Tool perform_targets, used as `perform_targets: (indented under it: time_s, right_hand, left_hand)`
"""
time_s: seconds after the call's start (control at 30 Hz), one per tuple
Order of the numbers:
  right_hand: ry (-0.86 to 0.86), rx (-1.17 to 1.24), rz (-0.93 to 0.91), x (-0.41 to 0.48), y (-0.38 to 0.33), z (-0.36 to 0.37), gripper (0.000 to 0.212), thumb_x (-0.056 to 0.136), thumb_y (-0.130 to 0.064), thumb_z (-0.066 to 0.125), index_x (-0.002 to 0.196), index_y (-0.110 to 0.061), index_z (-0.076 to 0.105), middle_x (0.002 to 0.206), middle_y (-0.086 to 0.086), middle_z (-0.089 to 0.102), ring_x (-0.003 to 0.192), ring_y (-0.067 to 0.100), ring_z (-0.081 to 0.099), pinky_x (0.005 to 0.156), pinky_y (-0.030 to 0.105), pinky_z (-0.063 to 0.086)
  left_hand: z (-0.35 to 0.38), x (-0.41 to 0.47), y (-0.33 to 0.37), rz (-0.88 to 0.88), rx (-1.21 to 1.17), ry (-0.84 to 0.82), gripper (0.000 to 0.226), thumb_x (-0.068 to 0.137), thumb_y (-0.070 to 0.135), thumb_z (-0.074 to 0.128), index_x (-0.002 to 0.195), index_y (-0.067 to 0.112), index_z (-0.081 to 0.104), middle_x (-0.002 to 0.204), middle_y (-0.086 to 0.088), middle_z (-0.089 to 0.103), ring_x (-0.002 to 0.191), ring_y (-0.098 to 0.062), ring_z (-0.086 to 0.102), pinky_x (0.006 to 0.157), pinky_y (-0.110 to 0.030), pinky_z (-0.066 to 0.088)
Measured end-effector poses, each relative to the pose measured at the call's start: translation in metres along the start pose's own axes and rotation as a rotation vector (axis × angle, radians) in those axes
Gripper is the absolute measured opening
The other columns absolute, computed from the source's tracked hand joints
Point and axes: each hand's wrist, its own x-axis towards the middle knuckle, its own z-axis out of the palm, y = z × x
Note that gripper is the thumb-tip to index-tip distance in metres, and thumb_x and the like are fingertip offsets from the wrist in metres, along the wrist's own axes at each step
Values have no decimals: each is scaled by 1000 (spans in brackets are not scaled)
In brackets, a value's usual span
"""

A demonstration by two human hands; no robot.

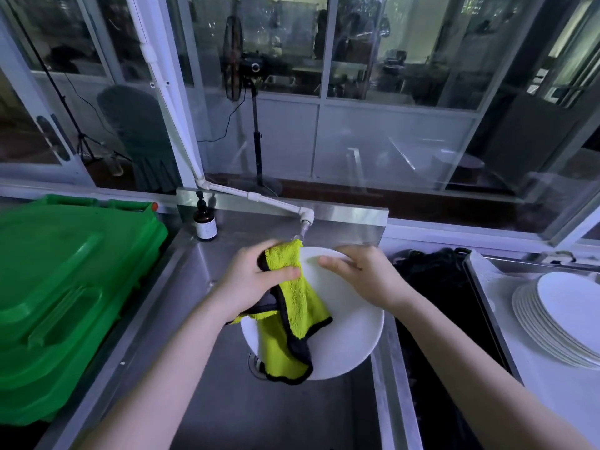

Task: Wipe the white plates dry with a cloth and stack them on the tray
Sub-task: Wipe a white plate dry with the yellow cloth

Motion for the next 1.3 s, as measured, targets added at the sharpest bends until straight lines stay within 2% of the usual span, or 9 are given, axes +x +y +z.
perform_targets:
  time_s: [0.23,0.47,0.53,0.63,0.87,1.07,1.17,1.23,1.3]
  right_hand:
    - [635,870,586,-19,12,44,37,93,-38,67,69,-10,68,64,-3,64,61,11,57,55,28,47]
    - [166,575,294,-16,23,3,19,93,-32,69,105,-17,73,98,-5,75,85,6,66,73,22,47]
    - [-63,348,163,-5,10,-5,4,93,-27,69,92,-25,72,90,-14,72,80,-1,63,70,13,45]
    - [-167,2,0,0,1,8,33,95,-28,67,71,-7,56,66,-5,42,63,5,35,59,23,31]
    - [95,139,79,-11,15,19,48,95,-29,67,62,-2,45,61,-7,28,57,5,24,52,25,20]
    - [788,827,560,-19,7,70,34,94,-34,64,80,-4,65,66,-6,54,63,5,48,54,21,42]
    - [573,803,495,-27,5,68,27,99,-31,60,76,-24,73,69,-10,65,69,8,58,60,19,47]
    - [353,622,281,-35,8,49,13,98,-28,62,100,-32,74,96,-8,75,92,7,66,81,26,53]
    - [226,357,65,-44,11,27,43,91,-30,70,133,-32,59,131,-13,65,123,1,58,102,21,46]
  left_hand:
    - [34,-25,-34,-385,-750,557,27,86,12,71,112,5,67,107,-17,73,94,-32,71,80,-47,59]
    - [-3,-21,-36,-325,-458,361,24,79,7,77,101,16,72,99,-12,76,94,-30,72,76,-38,58]
    - [-5,-17,-28,-191,-205,147,33,76,8,81,100,28,73,95,-2,77,90,-20,73,82,-33,56]
    - [0,-14,-19,-45,-3,-42,37,74,10,83,94,39,72,85,6,76,77,-5,69,74,-16,51]
    - [9,-33,-39,-213,-359,240,24,78,7,78,95,23,73,91,-5,77,81,-19,73,67,-28,57]
    - [52,-42,-50,-507,-928,687,22,90,17,67,112,11,69,100,-9,76,86,-23,74,64,-32,59]
    - [40,-41,-50,-574,-902,650,26,91,17,66,116,9,68,99,-11,75,85,-25,73,69,-36,59]
    - [20,-38,-49,-573,-854,629,25,91,16,66,115,8,68,100,-12,74,80,-23,72,73,-38,57]
    - [4,-35,-46,-574,-780,617,28,89,15,68,116,7,68,104,-15,73,82,-25,72,76,-40,57]
